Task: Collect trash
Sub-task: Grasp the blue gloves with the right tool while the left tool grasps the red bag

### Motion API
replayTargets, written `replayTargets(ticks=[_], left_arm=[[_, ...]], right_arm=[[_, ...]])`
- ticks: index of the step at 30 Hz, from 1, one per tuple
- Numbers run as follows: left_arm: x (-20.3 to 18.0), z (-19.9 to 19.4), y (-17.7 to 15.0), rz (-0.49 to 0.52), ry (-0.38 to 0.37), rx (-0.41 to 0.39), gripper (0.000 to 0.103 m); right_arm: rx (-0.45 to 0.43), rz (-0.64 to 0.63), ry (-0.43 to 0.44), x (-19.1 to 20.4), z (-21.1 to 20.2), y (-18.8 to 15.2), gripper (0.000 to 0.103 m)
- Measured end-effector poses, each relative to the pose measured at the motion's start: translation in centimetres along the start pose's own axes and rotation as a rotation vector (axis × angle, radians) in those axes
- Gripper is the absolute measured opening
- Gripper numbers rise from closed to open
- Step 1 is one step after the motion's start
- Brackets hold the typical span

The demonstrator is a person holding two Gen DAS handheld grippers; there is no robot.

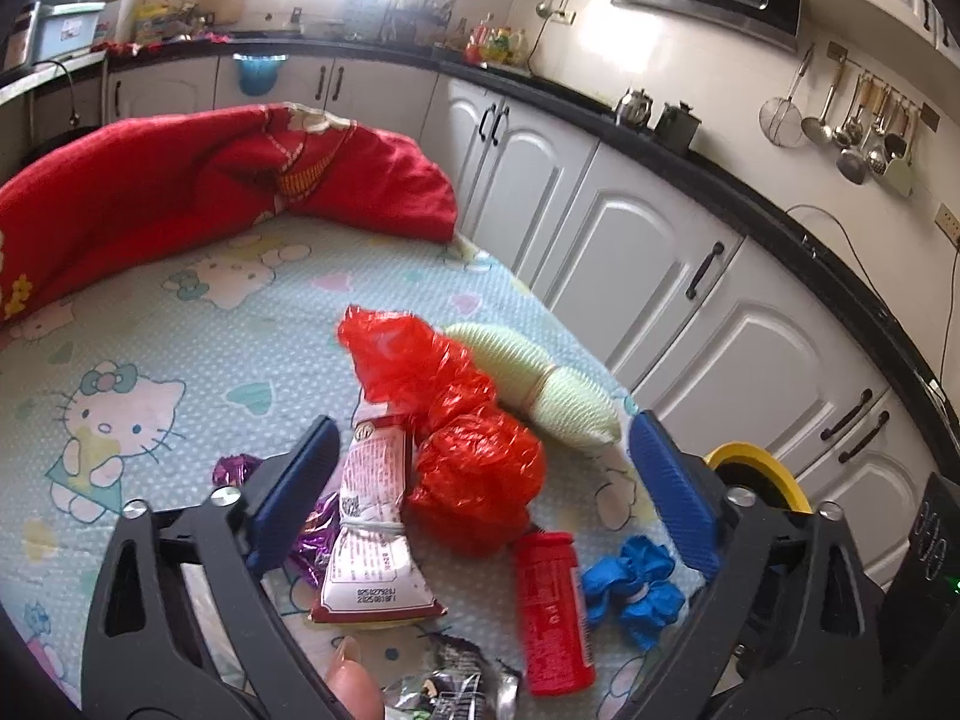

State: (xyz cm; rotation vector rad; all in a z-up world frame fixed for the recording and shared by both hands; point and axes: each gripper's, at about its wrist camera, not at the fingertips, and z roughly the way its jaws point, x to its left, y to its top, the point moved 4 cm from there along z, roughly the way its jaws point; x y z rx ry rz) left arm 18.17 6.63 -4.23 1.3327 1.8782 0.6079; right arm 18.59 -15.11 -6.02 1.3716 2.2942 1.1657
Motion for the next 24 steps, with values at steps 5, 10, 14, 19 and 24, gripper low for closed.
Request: replayTargets(ticks=[5, 10, 14, 19, 24], left_arm=[[0.4, 1.8, -0.6, -0.018, -0.023, 0.074, 0.067], [0.0, 3.1, -1.1, -0.006, -0.022, 0.117, 0.063], [-0.1, 3.9, -1.3, -0.003, -0.021, 0.142, 0.062], [-0.1, 4.6, -1.6, 0.005, 0.0, 0.167, 0.048], [0.3, 4.9, -1.9, -0.002, 0.015, 0.18, 0.034]], right_arm=[[0.055, -0.009, 0.018, 0.4, 1.7, -0.7, 0.071], [0.086, -0.004, 0.036, 0.4, 2.8, -1.4, 0.064], [0.117, 0.008, 0.05, 0.2, 3.5, -2.1, 0.055], [0.129, 0.017, 0.051, -0.3, 3.8, -2.9, 0.032], [0.126, 0.029, 0.052, -0.6, 3.6, -3.0, 0.026]])
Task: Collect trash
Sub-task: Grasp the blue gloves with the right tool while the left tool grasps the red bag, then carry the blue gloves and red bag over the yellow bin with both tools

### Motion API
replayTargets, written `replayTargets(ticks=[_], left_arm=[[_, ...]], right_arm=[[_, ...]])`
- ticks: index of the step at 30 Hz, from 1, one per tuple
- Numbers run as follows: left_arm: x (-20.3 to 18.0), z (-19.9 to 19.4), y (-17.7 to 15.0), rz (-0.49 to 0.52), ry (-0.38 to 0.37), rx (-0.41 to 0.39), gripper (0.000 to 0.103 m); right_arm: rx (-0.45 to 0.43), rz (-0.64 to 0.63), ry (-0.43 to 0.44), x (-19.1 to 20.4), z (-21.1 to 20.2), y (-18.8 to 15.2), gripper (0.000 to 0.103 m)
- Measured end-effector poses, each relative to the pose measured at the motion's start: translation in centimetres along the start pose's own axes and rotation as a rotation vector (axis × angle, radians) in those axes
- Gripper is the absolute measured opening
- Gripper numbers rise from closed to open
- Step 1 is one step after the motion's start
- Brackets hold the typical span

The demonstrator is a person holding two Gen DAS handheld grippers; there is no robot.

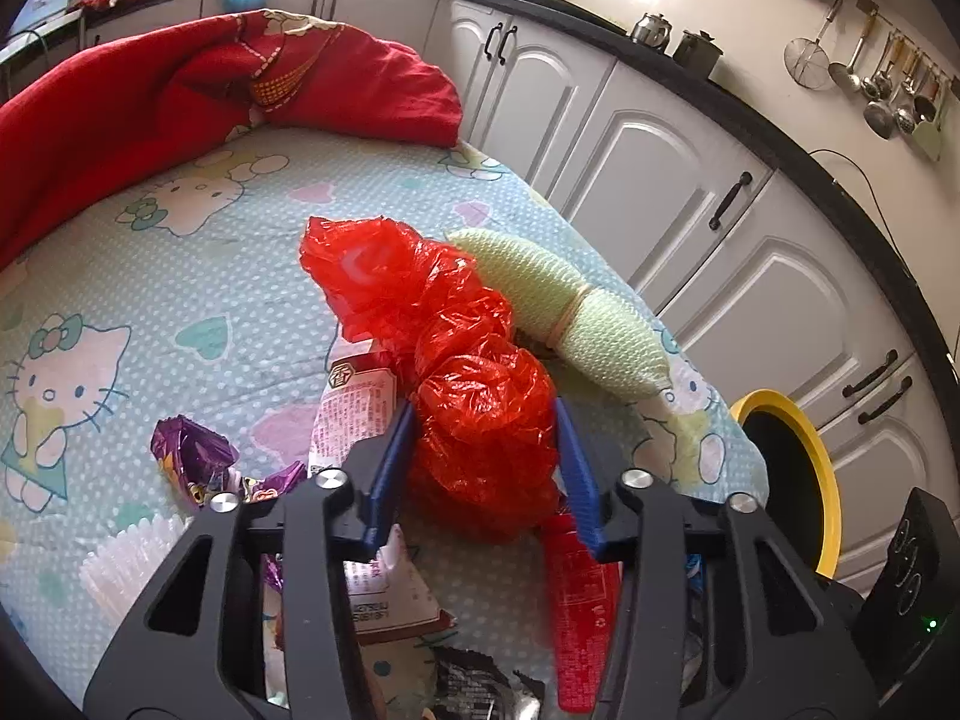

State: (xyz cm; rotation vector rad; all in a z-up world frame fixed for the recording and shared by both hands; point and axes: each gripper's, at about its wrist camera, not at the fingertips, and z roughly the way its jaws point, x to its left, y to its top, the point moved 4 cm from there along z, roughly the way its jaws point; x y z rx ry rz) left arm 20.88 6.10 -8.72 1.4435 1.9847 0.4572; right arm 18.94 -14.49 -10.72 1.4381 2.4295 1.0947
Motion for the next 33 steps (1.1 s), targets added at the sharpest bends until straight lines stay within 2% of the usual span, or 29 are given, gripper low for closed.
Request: replayTargets(ticks=[2, 7, 13, 22, 33], left_arm=[[0.2, -0.1, -0.1, -0.003, 0.0, -0.003, 0.026], [0.6, -1.0, -0.2, -0.011, -0.012, -0.027, 0.018], [0.9, -3.0, 0.3, -0.025, -0.032, -0.073, 0.016], [0.1, -5.5, 1.0, -0.004, -0.051, -0.138, 0.016], [-2.8, -6.7, 0.7, 0.044, -0.098, -0.161, 0.016]], right_arm=[[-0.003, 0.003, -0.001, 0.0, -0.2, -0.1, 0.025], [-0.006, 0.016, 0.002, -0.2, -0.3, -0.2, 0.022], [-0.011, 0.026, 0.008, -0.3, -0.6, 0.0, 0.016], [-0.046, 0.02, 0.006, -0.1, -2.2, 0.6, 0.015], [-0.114, 0.043, -0.024, -1.8, -5.5, 1.8, 0.015]])
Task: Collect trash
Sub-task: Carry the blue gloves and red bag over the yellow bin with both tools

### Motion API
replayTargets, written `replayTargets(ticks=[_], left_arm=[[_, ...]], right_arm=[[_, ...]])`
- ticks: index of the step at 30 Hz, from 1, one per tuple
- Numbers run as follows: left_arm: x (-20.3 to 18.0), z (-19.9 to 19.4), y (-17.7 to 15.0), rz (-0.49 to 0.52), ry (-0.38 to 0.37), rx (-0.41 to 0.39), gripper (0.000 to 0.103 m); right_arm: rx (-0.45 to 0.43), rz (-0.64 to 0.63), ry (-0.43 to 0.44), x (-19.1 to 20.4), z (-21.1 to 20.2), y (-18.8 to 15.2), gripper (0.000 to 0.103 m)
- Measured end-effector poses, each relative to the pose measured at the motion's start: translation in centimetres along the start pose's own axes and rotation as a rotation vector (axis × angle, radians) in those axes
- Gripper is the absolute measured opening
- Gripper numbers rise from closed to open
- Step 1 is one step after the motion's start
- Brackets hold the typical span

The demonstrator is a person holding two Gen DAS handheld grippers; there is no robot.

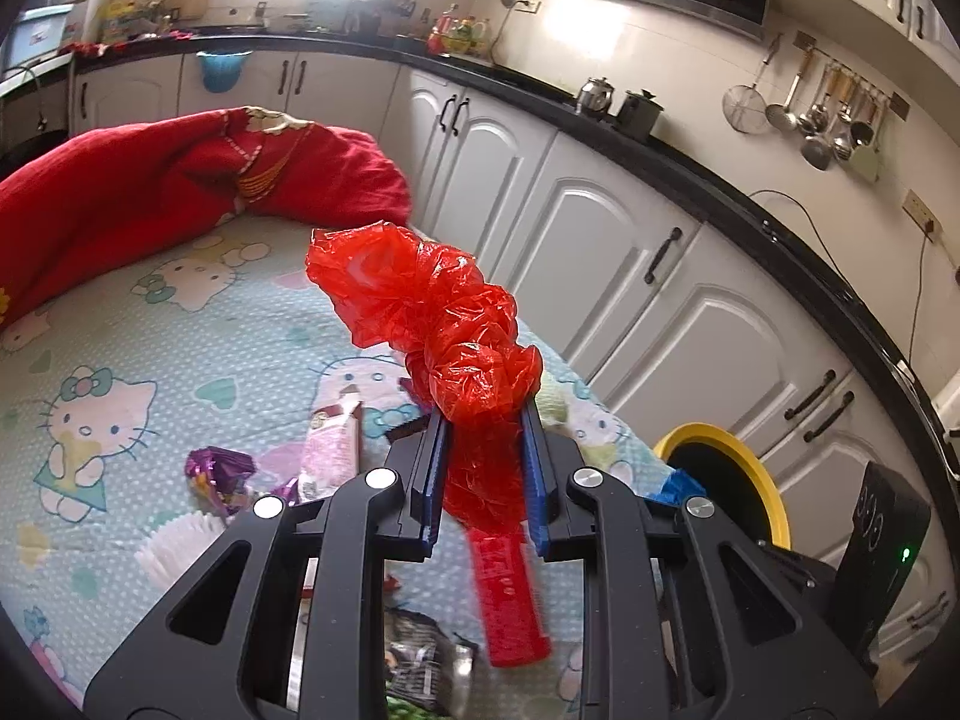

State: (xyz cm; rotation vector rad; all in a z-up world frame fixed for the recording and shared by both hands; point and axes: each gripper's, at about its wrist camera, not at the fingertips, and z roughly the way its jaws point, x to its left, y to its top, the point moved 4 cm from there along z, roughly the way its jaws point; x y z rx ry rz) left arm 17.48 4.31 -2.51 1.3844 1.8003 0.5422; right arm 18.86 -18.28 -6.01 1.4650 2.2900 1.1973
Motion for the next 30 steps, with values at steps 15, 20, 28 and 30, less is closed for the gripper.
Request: replayTargets(ticks=[15, 20, 28, 30], left_arm=[[-5.0, 0.1, -1.1, 0.089, -0.059, 0.003, 0.016], [-6.4, 0.4, -1.4, 0.112, -0.078, 0.011, 0.016], [-8.8, 1.1, -2.2, 0.151, -0.107, 0.027, 0.016], [-9.5, 1.3, -2.4, 0.162, -0.114, 0.032, 0.016]], right_arm=[[-0.079, 0.068, -0.061, -4.4, -3.7, 1.0, 0.015], [-0.106, 0.094, -0.09, -6.1, -4.9, 1.1, 0.015], [-0.144, 0.125, -0.15, -8.5, -6.8, 0.9, 0.015], [-0.151, 0.129, -0.167, -9.1, -7.2, 0.8, 0.015]])
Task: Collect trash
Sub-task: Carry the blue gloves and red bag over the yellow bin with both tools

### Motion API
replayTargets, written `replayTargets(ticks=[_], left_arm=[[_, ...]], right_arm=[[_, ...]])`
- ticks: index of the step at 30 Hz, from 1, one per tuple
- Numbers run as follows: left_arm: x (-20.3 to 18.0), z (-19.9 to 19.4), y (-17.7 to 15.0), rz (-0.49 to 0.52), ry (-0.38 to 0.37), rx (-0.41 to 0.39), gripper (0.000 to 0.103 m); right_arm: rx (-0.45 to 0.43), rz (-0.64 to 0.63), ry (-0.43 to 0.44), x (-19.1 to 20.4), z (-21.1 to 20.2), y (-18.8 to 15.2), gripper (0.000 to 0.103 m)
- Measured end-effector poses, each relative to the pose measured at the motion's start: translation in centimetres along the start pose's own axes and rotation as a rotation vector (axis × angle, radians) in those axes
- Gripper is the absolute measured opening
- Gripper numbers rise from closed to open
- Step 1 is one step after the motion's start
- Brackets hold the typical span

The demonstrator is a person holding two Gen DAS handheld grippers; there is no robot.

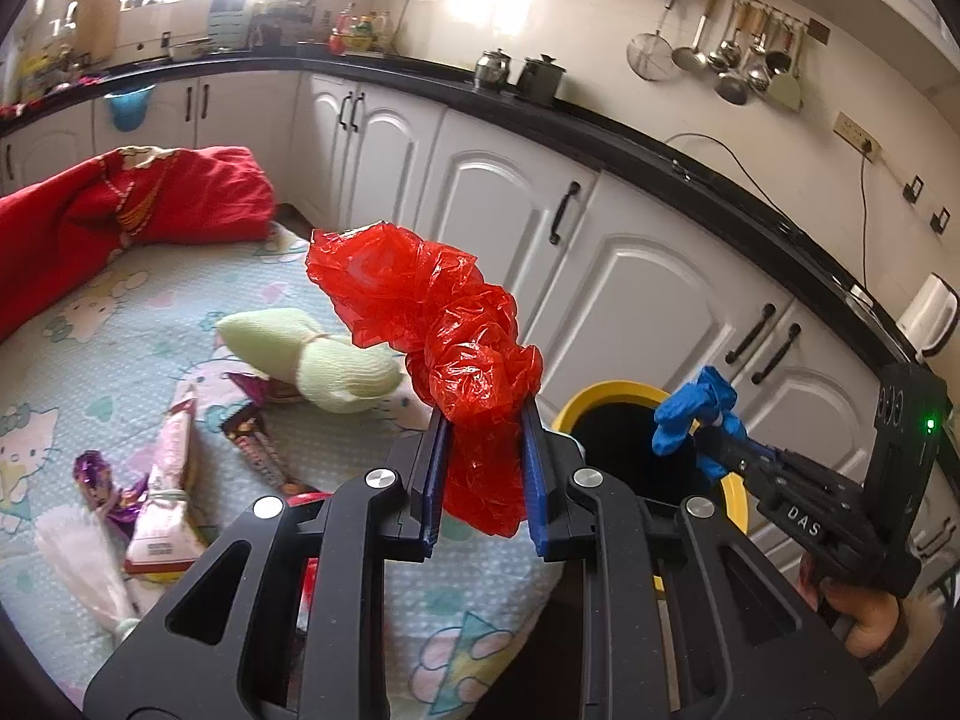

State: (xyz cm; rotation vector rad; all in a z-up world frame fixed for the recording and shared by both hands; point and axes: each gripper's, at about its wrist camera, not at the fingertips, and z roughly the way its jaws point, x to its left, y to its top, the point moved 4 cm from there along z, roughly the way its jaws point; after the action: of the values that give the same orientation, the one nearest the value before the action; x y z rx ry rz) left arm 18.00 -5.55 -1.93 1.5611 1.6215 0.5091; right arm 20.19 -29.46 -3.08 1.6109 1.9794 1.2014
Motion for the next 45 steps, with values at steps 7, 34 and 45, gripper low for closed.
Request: replayTargets(ticks=[7, 34, 45], left_arm=[[-2.4, 0.9, -0.2, 0.039, -0.027, 0.009, 0.016], [-10.4, 6.8, -2.8, 0.147, -0.136, 0.095, 0.016], [-12.7, 10.4, -4.7, 0.16, -0.171, 0.175, 0.016]], right_arm=[[-0.014, 0.031, -0.043, -2.4, -0.6, 0.0, 0.015], [0.02, 0.139, -0.179, -9.7, -0.6, -3.3, 0.015], [0.103, 0.163, -0.208, -11.4, 1.0, -5.8, 0.017]])
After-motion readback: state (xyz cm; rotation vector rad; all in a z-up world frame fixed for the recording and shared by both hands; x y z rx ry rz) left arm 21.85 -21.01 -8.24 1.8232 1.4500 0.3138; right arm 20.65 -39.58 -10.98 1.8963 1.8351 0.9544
